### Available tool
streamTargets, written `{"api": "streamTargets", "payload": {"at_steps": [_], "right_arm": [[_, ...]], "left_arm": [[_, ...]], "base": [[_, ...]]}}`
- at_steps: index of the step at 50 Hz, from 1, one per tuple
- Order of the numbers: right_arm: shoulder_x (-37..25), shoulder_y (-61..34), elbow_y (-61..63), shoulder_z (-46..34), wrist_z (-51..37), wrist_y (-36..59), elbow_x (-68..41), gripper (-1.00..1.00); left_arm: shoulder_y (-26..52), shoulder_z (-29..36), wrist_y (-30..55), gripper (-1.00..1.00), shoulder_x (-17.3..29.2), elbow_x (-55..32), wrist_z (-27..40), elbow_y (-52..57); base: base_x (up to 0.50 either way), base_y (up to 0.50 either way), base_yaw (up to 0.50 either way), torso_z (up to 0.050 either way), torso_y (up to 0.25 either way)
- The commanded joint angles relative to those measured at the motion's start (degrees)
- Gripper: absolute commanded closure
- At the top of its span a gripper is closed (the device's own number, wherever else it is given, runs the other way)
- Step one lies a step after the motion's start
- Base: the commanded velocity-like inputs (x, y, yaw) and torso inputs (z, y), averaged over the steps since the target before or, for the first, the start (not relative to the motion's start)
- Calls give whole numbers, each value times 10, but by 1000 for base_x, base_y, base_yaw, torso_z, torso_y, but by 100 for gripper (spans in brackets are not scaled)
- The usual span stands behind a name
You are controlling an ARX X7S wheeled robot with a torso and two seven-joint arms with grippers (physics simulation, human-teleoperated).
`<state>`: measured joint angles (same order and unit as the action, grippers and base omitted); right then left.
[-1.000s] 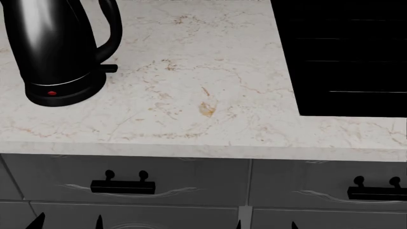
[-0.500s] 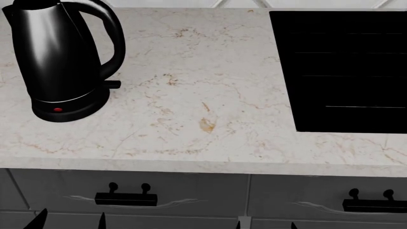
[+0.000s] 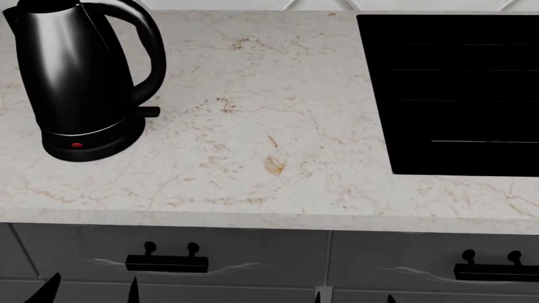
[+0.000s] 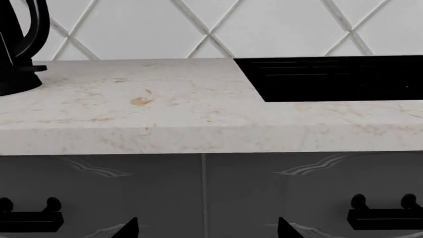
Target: Close the lid of the electric kettle.
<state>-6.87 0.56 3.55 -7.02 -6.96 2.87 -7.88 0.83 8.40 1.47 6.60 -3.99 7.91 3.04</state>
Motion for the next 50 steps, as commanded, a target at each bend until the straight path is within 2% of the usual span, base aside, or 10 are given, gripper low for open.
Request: {"api": "streamTargets", "payload": {"at_steps": [1, 17, 33, 34, 38, 41, 44, 48, 50], "right_arm": [[-26, 11, 123, 7, -20, 104, -25, -100], [-79, 1, 375, 30, -41, 301, -92, -100], [-112, -82, 518, 85, -71, 477, -180, -100], [-114, -85, 521, 87, -73, 481, -182, -100], [-121, -115, 546, 107, -82, 524, -210, -100], [-126, -130, 558, 112, -91, 546, -226, -100], [-147, -153, 563, 116, -123, 565, -275, -100], [-224, -198, 564, 102, -229, 556, -402, -100], [-252, -215, 563, 98, -269, 548, -454, -100]], "left_arm": [[-11, 0, 96, -100, 19, -10, 14, 121], [-14, 1, 324, -100, 77, -28, 10, 425], [51, -42, 480, -100, 114, -73, 16, 569], [54, -39, 479, -100, 123, -83, 27, 569], [100, -5, 450, -100, 258, -265, 204, 569], [135, 25, 420, -100, 330, -358, 294, 569], [169, 43, 398, -100, 376, -421, 346, 568], [222, 78, 370, -100, 435, -477, 403, 569], [238, 85, 362, -100, 448, -495, 418, 568]], "base": [[0, 0, 0, 0, 0], [0, 0, 0, 0, 0], [0, 0, 0, 0, 0], [0, 0, 0, 0, 0], [0, 0, 0, 0, 0], [0, 0, 0, 0, 0], [0, 0, 0, 0, 0], [0, 0, 0, 0, 0], [0, 0, 0, 0, 0]]}}
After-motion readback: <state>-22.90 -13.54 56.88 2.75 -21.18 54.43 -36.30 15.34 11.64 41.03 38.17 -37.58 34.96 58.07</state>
